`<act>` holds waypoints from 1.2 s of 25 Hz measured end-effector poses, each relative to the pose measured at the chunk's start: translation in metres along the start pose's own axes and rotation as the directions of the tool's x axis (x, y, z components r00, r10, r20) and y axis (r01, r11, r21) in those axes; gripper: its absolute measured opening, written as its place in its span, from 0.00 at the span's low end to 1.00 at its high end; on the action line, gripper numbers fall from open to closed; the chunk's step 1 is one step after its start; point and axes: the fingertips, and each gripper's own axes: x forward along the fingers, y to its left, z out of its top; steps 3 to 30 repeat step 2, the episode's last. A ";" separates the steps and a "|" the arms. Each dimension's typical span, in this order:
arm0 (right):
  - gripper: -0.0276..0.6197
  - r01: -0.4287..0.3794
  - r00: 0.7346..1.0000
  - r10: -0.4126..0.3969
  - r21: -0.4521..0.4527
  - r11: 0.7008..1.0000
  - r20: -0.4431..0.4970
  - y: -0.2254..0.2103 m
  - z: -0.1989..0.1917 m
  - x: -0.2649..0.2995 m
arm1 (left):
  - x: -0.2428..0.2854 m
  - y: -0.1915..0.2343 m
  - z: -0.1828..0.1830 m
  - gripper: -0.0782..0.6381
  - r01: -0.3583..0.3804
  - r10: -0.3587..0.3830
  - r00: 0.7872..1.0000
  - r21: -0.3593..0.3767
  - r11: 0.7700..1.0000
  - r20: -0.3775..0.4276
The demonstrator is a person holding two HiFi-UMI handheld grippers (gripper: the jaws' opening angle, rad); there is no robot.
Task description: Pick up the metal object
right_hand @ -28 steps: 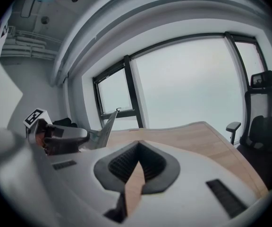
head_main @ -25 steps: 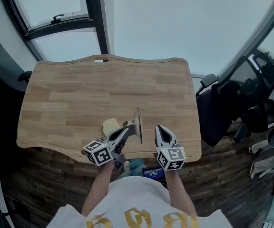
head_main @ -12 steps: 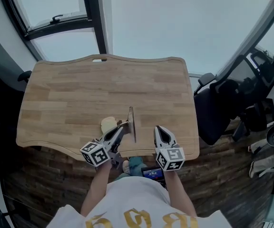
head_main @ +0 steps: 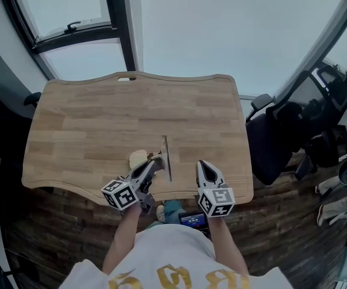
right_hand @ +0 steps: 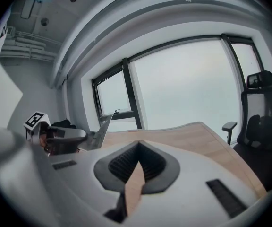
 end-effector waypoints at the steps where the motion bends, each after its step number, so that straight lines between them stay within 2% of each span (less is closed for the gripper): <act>1: 0.06 0.000 1.000 0.000 -0.001 1.000 0.002 0.000 0.001 0.001 | 0.001 -0.001 0.001 0.16 0.002 -0.002 1.000 0.001 1.000 0.001; 30: 0.06 0.000 1.000 0.000 -0.001 1.000 0.005 0.001 0.002 0.001 | 0.001 -0.001 0.002 0.16 0.004 -0.004 1.000 0.003 1.000 0.002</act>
